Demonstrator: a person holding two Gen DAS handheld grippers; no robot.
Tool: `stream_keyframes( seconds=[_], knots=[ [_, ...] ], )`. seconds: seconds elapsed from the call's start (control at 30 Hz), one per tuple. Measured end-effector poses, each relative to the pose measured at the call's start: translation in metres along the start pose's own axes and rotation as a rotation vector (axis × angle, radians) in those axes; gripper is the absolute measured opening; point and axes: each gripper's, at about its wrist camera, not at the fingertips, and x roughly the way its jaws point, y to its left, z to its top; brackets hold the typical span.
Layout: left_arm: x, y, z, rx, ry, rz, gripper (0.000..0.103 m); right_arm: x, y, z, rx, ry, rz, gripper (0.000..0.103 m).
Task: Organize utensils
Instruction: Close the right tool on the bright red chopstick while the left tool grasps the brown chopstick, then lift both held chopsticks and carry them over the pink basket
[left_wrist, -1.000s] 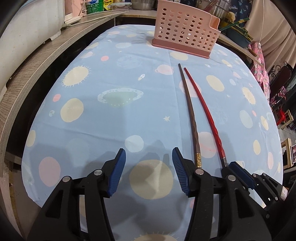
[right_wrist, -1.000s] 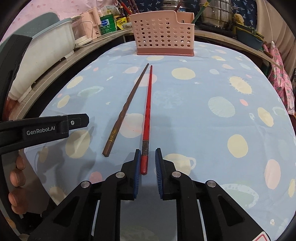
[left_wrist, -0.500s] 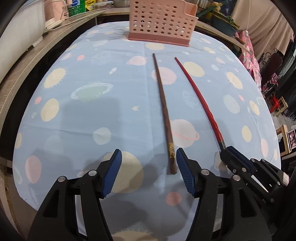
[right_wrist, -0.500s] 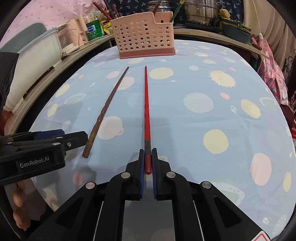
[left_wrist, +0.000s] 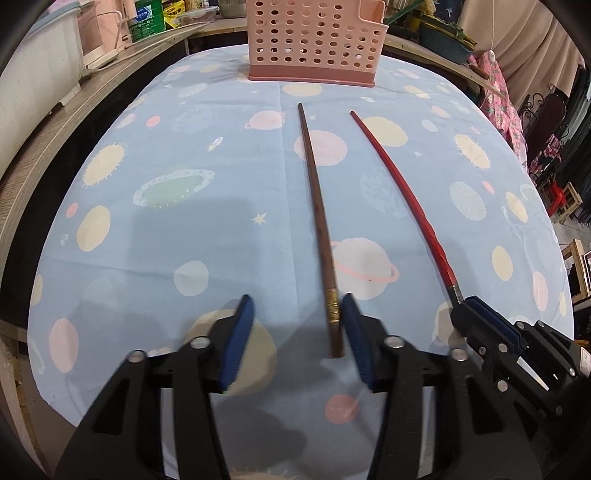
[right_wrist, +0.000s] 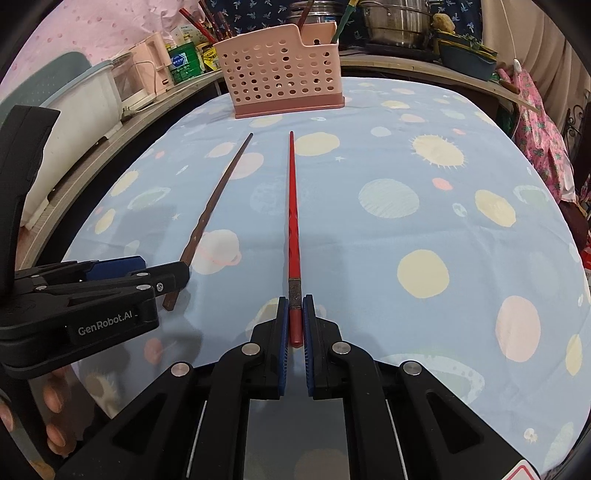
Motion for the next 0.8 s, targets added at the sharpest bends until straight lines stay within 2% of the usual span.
stream_keyframes(
  seconds=[0.1,0.43,0.63,0.8],
  knots=[
    [-0.001,0.005,0.001,-0.015,0.012,-0.031,0.007,0.000,0.000,-0.001,0.001,0.001,0.000,0.007],
    [-0.011,0.012,0.005,-0.042,-0.006,-0.036,0.007,-0.010,-0.001,0.004,0.001,-0.020,0.004,0.007],
    [-0.030,0.018,0.015,-0.056,-0.044,-0.051,0.007,-0.032,-0.002,0.022,0.013,-0.079,0.015,0.007],
    [-0.054,0.026,0.032,-0.076,-0.105,-0.069,0.007,-0.058,-0.005,0.051,0.025,-0.156,0.030,0.007]
  ],
)
